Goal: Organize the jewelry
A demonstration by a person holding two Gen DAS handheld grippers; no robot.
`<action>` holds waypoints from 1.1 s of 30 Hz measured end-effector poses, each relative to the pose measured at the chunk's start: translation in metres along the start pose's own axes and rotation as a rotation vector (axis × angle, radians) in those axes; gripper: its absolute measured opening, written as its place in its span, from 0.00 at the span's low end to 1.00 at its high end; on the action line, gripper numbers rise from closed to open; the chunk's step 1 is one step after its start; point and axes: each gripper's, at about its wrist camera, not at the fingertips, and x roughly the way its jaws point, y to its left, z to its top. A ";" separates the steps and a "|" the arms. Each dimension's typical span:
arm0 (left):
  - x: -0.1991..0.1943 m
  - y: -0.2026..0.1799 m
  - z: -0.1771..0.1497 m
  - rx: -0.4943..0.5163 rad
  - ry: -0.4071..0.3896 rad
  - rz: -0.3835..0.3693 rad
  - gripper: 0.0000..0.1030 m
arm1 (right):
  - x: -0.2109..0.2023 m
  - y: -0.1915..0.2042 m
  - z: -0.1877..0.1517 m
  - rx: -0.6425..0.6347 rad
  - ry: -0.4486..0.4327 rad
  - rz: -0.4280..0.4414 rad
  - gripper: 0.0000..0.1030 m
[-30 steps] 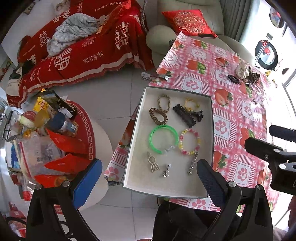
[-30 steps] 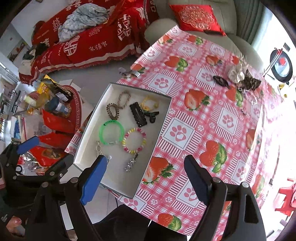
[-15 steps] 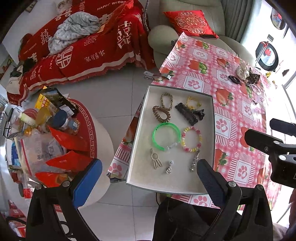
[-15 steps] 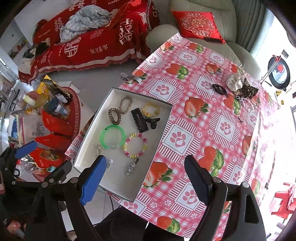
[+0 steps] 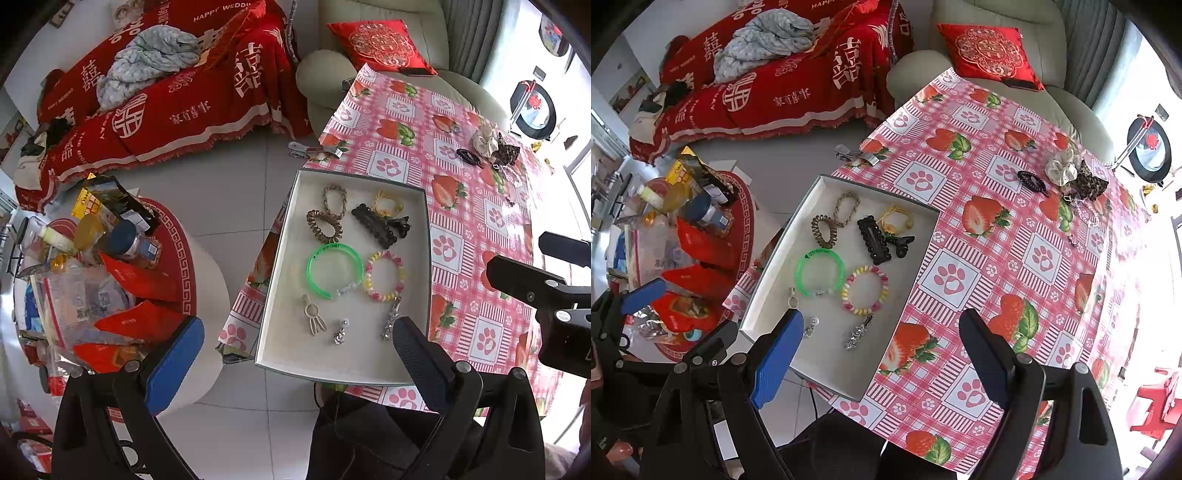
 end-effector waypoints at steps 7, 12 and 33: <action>0.000 0.000 0.000 0.001 -0.001 0.001 1.00 | -0.001 0.002 0.000 0.001 0.000 0.001 0.85; 0.000 0.000 0.000 0.002 -0.001 0.001 1.00 | -0.001 0.002 0.000 0.002 -0.001 0.000 0.86; -0.001 -0.001 -0.001 0.002 -0.001 0.005 1.00 | -0.002 0.004 0.000 0.001 -0.001 0.000 0.86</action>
